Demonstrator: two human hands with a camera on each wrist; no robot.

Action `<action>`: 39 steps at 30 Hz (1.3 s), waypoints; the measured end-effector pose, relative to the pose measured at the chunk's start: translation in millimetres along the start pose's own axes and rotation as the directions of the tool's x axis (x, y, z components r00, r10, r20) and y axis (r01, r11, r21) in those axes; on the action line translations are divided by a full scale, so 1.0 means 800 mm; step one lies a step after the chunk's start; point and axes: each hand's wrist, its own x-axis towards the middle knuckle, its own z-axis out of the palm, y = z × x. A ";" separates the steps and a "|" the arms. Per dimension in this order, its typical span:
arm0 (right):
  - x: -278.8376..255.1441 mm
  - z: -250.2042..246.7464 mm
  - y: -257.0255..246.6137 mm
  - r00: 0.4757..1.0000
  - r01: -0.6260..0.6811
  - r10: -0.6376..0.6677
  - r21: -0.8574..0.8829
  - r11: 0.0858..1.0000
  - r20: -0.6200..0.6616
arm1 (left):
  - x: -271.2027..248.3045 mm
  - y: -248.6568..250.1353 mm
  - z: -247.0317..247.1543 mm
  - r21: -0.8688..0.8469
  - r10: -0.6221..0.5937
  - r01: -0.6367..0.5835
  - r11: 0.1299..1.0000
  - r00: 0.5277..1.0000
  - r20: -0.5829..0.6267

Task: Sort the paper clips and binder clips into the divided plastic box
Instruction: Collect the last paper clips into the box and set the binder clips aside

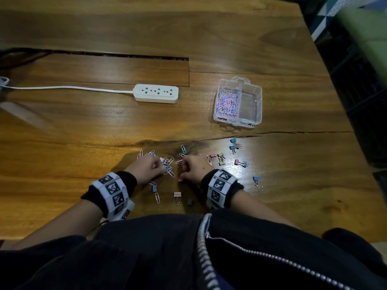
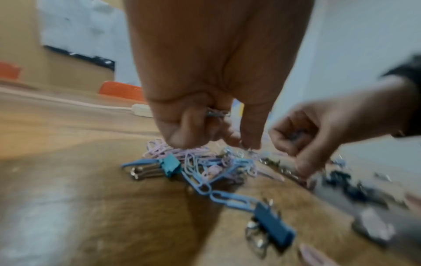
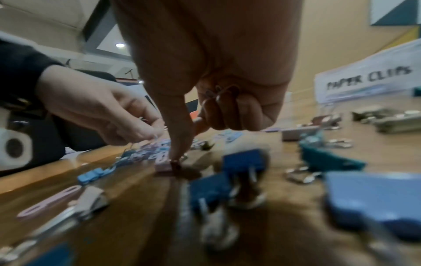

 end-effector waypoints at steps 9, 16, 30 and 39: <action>-0.003 -0.024 0.022 0.973 0.046 -0.046 -0.008 0.999 -0.225 | -0.009 -0.005 -0.013 -0.901 -0.093 0.140 0.410 0.989 0.112; 0.006 -0.032 0.021 0.993 0.066 -0.084 -0.197 0.978 -0.082 | -0.024 -0.002 -0.004 0.194 0.092 -0.153 0.969 0.952 0.292; 0.001 -0.039 0.028 0.986 0.042 0.012 0.314 0.948 -0.169 | -0.010 0.006 0.008 -0.424 0.112 -0.048 0.904 0.985 0.129; -0.015 -0.043 0.035 0.979 -0.173 -0.053 0.938 0.301 0.198 | 0.010 0.026 0.001 -0.923 -0.038 0.098 0.372 0.995 0.091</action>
